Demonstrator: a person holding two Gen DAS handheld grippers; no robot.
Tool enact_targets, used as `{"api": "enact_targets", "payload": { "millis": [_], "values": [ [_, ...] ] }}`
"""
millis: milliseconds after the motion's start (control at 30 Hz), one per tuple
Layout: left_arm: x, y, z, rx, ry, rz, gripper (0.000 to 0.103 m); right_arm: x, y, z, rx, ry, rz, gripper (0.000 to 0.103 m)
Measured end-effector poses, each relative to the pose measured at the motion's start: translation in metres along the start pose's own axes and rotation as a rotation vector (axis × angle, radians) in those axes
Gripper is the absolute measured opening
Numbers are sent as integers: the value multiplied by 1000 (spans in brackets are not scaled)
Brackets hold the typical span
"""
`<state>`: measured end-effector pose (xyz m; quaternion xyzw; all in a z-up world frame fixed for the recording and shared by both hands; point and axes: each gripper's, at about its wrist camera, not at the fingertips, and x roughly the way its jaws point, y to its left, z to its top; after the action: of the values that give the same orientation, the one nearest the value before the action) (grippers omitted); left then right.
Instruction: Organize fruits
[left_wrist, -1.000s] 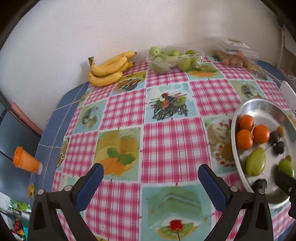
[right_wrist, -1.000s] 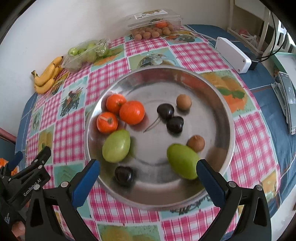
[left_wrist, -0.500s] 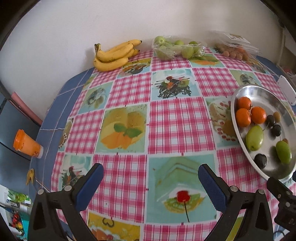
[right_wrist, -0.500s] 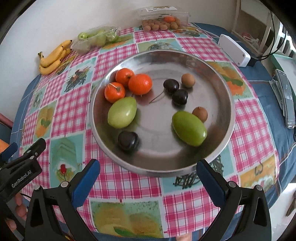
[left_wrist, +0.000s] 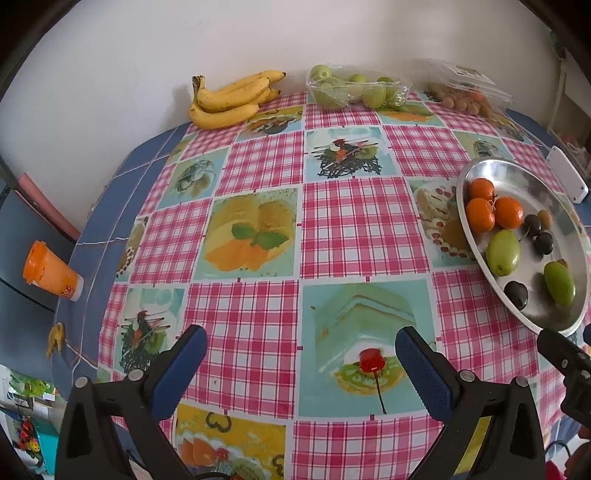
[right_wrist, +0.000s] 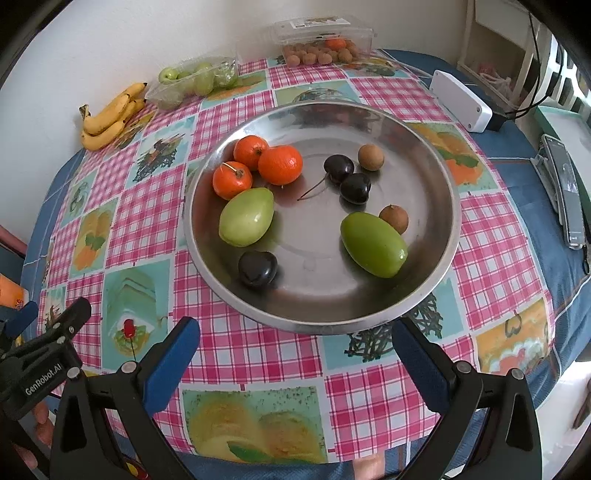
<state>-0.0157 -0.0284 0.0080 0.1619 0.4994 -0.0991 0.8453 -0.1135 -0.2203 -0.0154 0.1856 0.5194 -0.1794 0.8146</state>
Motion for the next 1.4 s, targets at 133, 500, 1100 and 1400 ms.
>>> {"api": "enact_targets", "payload": {
  "millis": [133,500,1100,1400],
  "values": [
    [-1,1,-1,-2,2,1,103,-2,0,1,-5,-5,0,103],
    [3,1,-3,-2,24,3,103,0,2,2,-12,1,0,103],
    [5,0,-2,-3,34,7,103,2,2,3,-12,6,1,103],
    [6,0,-2,-3,34,7,103,2,2,4,-13,8,1,103]
  ]
}}
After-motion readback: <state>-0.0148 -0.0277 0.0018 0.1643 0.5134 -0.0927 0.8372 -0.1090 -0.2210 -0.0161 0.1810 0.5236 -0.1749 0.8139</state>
